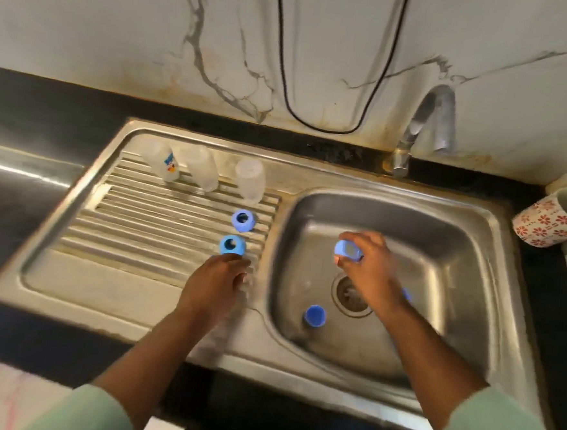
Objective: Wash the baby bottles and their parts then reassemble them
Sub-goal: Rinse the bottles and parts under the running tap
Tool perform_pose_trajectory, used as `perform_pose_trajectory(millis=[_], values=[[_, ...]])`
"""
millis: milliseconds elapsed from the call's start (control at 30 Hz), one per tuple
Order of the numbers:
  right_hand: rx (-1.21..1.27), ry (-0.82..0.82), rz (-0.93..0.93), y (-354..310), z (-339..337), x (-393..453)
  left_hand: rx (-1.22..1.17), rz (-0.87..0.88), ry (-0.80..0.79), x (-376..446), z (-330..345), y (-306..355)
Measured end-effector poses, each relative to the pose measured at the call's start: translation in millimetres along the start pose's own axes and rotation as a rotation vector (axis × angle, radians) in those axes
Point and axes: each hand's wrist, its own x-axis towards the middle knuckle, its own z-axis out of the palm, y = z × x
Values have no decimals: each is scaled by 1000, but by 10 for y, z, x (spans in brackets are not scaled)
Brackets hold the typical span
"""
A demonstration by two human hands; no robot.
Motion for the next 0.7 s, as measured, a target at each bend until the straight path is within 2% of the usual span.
perform_pose_trajectory(millis=[100,167,267,600,700], values=[[-1,-210,-122,-460,449,-262,58,-35,-38,-170,-155,-463],[17,-278,-193,-677,741,-411,104,-12,-120,-207,-217,-725],[-2,-345,-117,-991,1085,-550,148,19,-217,-211,-264,-938],[-330,-203,-59,-1307,1727,-685,153,155,-309,-191,-240,-1177],[-333,-187,-7,-1318,1755,-715,197,181,-311,-171,-251,-1188]])
